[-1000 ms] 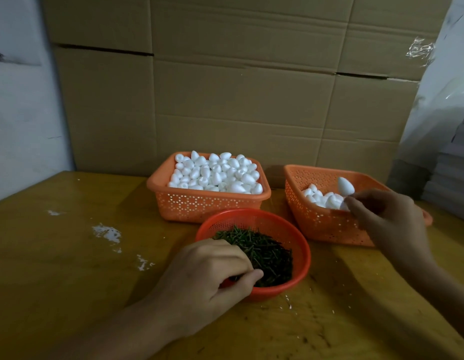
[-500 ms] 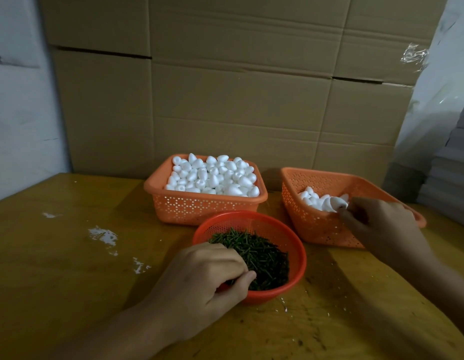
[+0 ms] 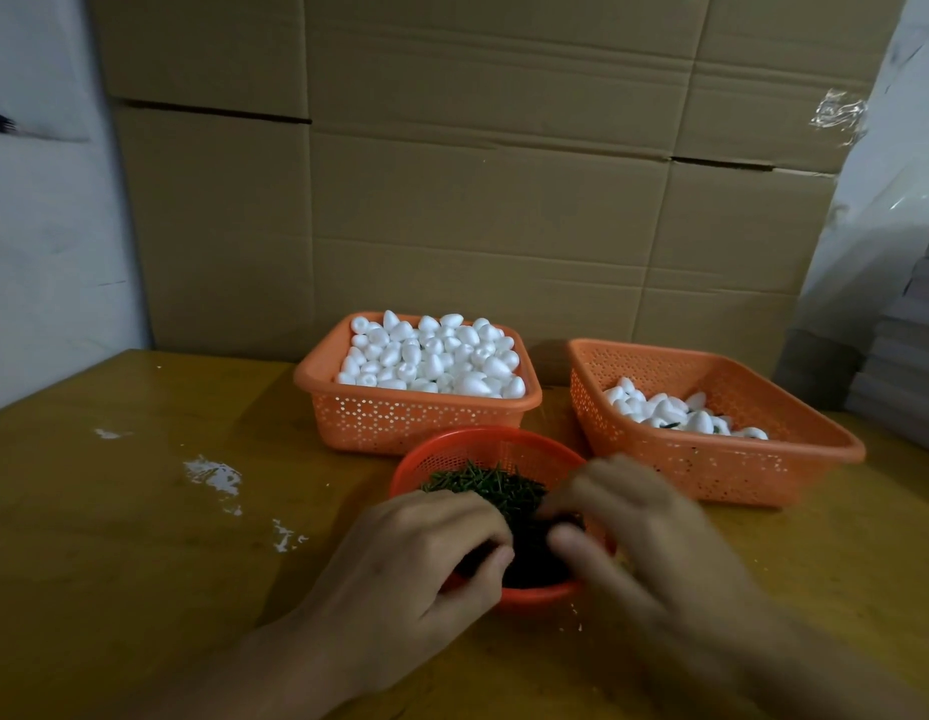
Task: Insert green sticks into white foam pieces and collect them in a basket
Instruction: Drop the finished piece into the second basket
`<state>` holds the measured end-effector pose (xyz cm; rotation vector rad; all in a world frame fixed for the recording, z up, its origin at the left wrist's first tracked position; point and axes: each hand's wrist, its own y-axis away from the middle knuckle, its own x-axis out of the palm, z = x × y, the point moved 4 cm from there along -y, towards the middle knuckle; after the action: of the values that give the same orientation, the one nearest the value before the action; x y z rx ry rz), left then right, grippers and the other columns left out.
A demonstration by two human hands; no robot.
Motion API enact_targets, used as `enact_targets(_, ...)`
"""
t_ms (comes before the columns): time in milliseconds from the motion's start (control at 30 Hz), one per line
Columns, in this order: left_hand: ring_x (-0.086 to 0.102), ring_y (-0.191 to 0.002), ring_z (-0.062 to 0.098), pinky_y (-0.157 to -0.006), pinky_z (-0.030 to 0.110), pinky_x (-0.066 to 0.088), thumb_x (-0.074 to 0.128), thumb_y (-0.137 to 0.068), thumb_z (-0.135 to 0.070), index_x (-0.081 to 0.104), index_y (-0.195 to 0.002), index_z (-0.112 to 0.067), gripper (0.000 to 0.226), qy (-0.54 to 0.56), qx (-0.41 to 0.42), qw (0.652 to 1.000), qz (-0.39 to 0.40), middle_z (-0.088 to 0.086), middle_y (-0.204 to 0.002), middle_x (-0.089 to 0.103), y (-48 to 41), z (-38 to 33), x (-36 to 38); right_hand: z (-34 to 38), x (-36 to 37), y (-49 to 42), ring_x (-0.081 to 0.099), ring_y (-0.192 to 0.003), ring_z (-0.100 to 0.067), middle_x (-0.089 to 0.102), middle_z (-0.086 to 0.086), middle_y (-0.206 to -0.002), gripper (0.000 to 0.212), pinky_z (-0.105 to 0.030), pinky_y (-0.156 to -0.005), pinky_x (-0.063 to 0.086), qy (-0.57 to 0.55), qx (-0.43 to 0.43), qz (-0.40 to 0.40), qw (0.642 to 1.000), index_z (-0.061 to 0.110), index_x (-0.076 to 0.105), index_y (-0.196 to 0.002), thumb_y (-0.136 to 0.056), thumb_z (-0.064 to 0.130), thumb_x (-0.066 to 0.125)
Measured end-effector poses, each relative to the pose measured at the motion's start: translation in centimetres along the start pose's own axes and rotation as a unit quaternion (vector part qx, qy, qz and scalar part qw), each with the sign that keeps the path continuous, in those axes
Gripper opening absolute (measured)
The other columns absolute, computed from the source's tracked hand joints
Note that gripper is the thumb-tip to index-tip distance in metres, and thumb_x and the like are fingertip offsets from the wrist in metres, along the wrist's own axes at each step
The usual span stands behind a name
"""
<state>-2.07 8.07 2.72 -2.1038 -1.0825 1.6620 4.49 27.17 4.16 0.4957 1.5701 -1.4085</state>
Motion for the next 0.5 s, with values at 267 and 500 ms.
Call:
enact_targets(267, 0.051, -0.077, 0.005, -0.073, 0.028, 0.041, 0.035, -0.105, -0.034, 0.052, -0.088, -0.034, 0.024, -0.071, -0.006, 0.997, 0.038, -0.016, -0.080, 0.053, 0.0, -0.2, -0.2, 1.8, 2.8, 0.6, 0.052, -0.086, -0.004, 0.059, 0.020, -0.093, 0.030, -0.033, -0.075, 0.046, 0.033, -0.076, 0.039, 0.996, 0.038, 0.065, -0.108, -0.107, 0.062, 0.047)
enact_targets(500, 0.052, -0.091, -0.002, -0.081, 0.020, 0.040, 0.039, -0.101, -0.044, 0.048, -0.100, -0.042, 0.010, -0.049, -0.032, 0.997, 0.058, -0.023, -0.093, 0.055, -0.4, 0.2, -0.4, 1.9, 3.0, 0.8, 0.050, -0.082, -0.003, 0.057, 0.020, -0.088, 0.028, -0.030, -0.072, 0.045, 0.036, -0.064, 0.025, 0.997, 0.038, 0.068, -0.100, -0.103, 0.063, 0.055)
